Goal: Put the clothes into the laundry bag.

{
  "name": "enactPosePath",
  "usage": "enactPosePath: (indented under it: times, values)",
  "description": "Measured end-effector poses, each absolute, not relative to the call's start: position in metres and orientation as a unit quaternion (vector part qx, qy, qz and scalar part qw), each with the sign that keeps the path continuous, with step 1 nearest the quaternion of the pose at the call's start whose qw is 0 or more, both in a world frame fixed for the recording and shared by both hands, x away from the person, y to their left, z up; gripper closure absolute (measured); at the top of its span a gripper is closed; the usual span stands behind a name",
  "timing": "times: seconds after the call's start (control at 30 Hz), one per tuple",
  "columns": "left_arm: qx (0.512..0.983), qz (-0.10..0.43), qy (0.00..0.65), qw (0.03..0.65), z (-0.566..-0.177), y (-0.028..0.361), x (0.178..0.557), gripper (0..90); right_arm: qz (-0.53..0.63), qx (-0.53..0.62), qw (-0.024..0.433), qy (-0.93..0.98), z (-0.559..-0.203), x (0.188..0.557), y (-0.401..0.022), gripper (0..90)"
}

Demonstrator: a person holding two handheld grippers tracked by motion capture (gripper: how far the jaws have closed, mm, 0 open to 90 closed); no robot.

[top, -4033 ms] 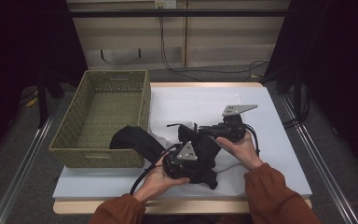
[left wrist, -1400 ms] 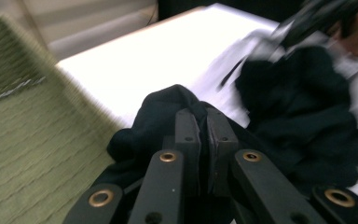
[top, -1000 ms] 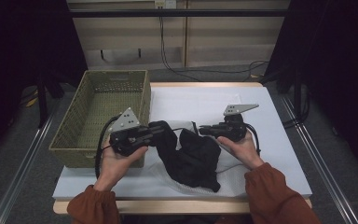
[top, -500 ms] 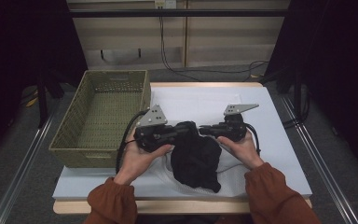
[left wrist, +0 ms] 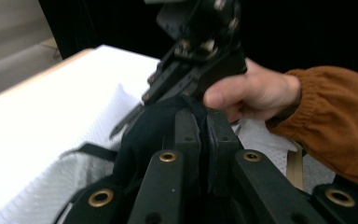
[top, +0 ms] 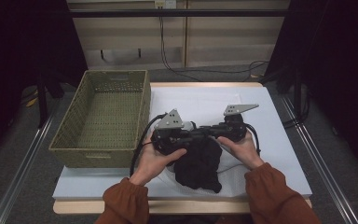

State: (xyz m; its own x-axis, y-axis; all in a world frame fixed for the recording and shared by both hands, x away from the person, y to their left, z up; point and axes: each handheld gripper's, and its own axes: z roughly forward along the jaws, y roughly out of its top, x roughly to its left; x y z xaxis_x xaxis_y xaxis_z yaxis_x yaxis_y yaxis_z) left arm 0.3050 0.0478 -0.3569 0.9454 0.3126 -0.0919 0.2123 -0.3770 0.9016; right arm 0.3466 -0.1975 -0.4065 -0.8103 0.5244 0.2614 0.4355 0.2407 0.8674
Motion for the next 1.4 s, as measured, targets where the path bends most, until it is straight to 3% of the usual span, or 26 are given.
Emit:
enactPosePath:
  times: [0.63,0.8,1.07,1.13,1.4]
  values:
    - [0.854,0.023,0.203,0.478,-0.429,0.036,0.322,83.5,0.534,0.297,0.036,0.791,-0.405,0.344,-0.193,89.3]
    - [0.874,0.049,0.191,0.445,-0.441,0.030,0.320,82.4,0.535,0.295,0.035,0.791,-0.405,0.343,-0.192,89.3]
    - [0.872,0.039,0.199,0.445,-0.457,0.024,0.321,81.5,0.539,0.292,0.033,0.790,-0.402,0.341,-0.192,89.3]
    - [0.876,0.050,0.193,0.439,-0.454,0.026,0.320,78.4,0.539,0.293,0.033,0.789,-0.402,0.341,-0.192,89.3]
    - [0.854,0.052,0.203,0.477,-0.424,0.058,0.315,49.3,0.539,0.297,0.033,0.788,-0.404,0.344,-0.195,89.3]
